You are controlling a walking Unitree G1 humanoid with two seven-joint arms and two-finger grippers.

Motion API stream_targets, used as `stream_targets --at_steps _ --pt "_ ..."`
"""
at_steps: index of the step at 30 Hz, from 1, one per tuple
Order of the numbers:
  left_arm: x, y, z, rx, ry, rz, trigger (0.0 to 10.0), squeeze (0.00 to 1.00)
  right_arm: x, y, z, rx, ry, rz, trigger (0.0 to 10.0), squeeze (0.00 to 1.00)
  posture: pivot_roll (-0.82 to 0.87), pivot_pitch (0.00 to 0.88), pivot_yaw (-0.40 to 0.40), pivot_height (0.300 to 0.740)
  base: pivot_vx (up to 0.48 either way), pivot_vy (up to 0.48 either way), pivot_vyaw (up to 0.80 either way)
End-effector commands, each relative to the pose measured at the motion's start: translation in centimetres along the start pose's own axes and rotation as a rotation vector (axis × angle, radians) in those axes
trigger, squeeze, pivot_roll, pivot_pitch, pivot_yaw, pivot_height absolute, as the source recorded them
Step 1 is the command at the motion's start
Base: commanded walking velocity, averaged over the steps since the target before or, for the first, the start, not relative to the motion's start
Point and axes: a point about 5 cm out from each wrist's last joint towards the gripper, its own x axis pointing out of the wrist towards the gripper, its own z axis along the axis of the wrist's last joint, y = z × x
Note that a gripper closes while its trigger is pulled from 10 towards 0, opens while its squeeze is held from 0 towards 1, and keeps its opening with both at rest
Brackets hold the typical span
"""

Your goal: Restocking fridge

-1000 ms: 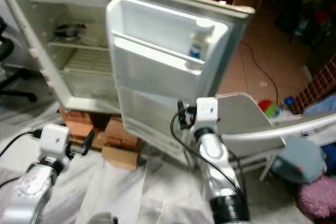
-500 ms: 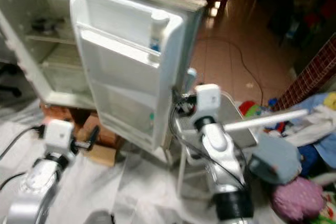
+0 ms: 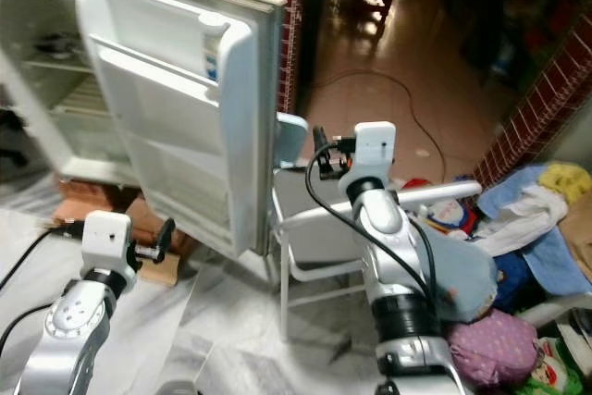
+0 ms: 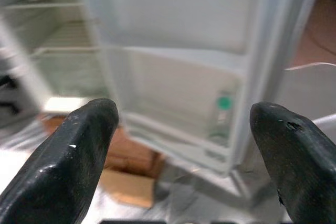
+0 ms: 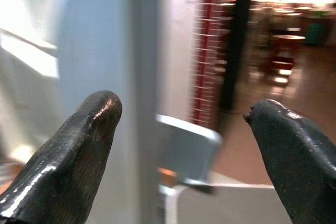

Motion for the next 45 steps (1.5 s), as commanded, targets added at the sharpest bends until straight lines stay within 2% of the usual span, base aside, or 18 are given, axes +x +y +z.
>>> stream_targets --at_steps 1,4,11,18,31,34,37,40,41,43,45 --pt "-0.1 0.5 0.1 -0.005 -0.014 0.018 10.0 0.00 0.2 0.1 0.2 0.007 -0.010 0.000 10.0 0.00 0.17 0.000 -0.077 0.740 0.000 0.000 0.58" --pt "-0.1 0.4 0.2 -0.034 -0.033 0.016 10.0 0.00 -0.3 0.3 -0.2 0.021 -0.002 0.005 10.0 0.00 0.17 0.000 -0.073 0.740 0.000 0.000 0.35" --pt "0.0 -0.2 0.5 -0.030 -0.048 -0.017 10.0 0.00 -1.3 0.5 -1.0 0.042 0.016 0.008 10.0 0.00 0.16 0.000 -0.064 0.740 0.279 0.000 0.00" --pt "0.0 -0.3 0.4 -0.033 -0.044 -0.024 10.0 0.00 -1.3 0.4 -0.9 0.037 0.011 -0.010 10.0 0.00 0.16 0.000 -0.066 0.740 0.359 0.000 0.00" --pt "-0.2 -0.3 -0.3 -0.039 -0.008 -0.006 10.0 0.00 -0.6 0.0 -1.1 0.012 0.036 -0.056 10.0 0.00 0.17 0.000 -0.067 0.740 0.056 0.000 0.00" --pt "-0.2 -0.2 -0.4 -0.041 0.000 -0.003 10.0 0.00 0.5 0.0 -1.4 0.033 0.079 -0.094 10.0 0.00 0.17 0.000 -0.063 0.740 0.000 0.000 0.00" --pt "-0.1 -0.4 -0.7 -0.035 0.033 -0.003 10.0 0.00 1.7 1.1 -1.6 0.045 0.127 -0.071 10.0 0.00 0.18 0.000 -0.064 0.740 0.000 0.000 0.00" --pt "-0.2 -0.6 -1.4 -0.030 0.085 -0.004 10.0 0.00 2.8 2.9 -1.8 0.066 0.176 -0.039 10.0 0.00 0.19 0.000 -0.069 0.740 0.000 0.000 0.00" --pt "-0.5 -0.6 -1.8 -0.030 0.116 -0.007 10.0 0.00 3.4 4.2 -1.5 0.077 0.175 -0.012 10.0 0.00 0.20 0.000 -0.072 0.740 0.000 0.000 0.00" --pt "-0.6 -0.6 -2.0 -0.027 0.129 -0.008 10.0 0.00 3.5 4.6 -1.4 0.079 0.174 -0.001 10.0 0.00 0.20 0.000 -0.074 0.740 0.000 0.000 0.00" --pt "-1.0 -0.5 -2.3 -0.028 0.148 -0.012 10.0 0.00 4.1 6.1 -1.1 0.076 0.178 0.031 10.0 0.00 0.23 0.000 -0.085 0.740 0.000 0.000 0.00"
